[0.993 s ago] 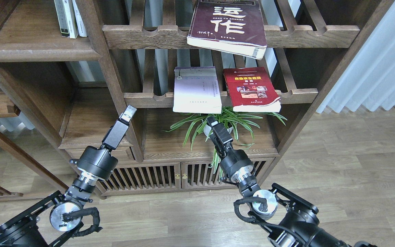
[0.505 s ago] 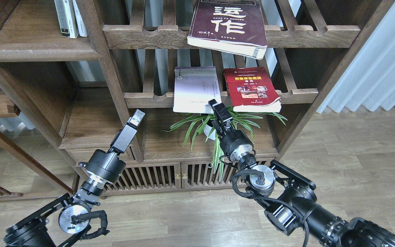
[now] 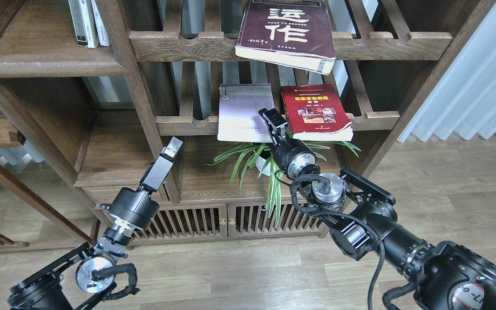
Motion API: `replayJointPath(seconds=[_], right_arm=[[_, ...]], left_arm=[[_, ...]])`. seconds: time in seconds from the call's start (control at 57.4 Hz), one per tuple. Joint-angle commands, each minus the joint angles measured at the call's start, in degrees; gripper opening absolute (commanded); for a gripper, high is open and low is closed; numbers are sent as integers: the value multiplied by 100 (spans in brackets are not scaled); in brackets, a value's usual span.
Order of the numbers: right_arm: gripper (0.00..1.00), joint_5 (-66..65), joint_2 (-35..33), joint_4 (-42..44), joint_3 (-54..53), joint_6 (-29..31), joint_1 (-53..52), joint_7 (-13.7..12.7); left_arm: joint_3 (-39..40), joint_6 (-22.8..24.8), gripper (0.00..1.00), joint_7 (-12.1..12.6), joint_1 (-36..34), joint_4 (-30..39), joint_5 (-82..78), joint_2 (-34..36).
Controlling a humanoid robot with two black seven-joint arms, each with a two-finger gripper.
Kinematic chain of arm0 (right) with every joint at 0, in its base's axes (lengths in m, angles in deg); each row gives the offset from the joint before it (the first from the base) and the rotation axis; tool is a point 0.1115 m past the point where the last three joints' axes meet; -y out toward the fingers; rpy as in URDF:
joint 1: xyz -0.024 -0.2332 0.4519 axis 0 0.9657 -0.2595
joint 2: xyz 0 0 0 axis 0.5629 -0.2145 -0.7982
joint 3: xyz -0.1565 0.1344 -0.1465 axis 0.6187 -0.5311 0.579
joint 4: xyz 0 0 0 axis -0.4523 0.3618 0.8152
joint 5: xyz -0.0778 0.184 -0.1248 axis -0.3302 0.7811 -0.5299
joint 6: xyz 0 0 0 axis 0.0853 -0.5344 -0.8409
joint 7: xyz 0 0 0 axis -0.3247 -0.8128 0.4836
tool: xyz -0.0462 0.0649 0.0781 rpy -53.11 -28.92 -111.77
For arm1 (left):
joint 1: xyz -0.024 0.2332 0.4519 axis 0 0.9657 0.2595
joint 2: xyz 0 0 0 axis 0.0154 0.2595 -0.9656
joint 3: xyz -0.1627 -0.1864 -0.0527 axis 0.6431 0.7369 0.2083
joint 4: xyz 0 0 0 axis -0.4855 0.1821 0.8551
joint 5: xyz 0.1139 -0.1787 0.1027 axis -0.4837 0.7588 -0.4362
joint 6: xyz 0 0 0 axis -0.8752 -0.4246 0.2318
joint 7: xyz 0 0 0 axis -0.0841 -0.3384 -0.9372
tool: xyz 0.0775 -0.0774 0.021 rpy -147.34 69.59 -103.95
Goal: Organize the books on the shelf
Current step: 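Reach the right gripper toward the white book on the middle shelf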
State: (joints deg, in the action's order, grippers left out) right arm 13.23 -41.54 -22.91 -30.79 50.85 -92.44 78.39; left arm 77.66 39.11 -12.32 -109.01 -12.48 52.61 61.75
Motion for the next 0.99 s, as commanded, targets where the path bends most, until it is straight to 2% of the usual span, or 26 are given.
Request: replayJointPath(seconds=[0.0,0.105,0.261,0.627,0.662,0.802,0.941,0.976], right_arm=[[95,23,0,71,1,-10,-22,-109],[90,23,0,238,18,-10,-83,-135],[88,32,0,326,27,-19,-136,-144],[82,32,0,335,256,-151,-233,-364],[79,41,0,335,256,-151,-224,-373],[57,94,0,335,256,-142,-242,-443],[55,173,0,344,256,-142,-259,-504],[50,173,0,361,247,-142,-277,-548]], left_arm=[[18,0,100,0,-6,-1,0,0],[26,0,100,0,-6,-80,0,0],[18,0,100,0,3,-115,0,0],[26,0,100,0,30,-159,0,-44],[26,0,100,0,30,-159,0,-62],[26,0,100,0,47,-159,0,-114],[26,0,100,0,47,-159,0,-114],[26,0,100,0,47,-159,0,-114]])
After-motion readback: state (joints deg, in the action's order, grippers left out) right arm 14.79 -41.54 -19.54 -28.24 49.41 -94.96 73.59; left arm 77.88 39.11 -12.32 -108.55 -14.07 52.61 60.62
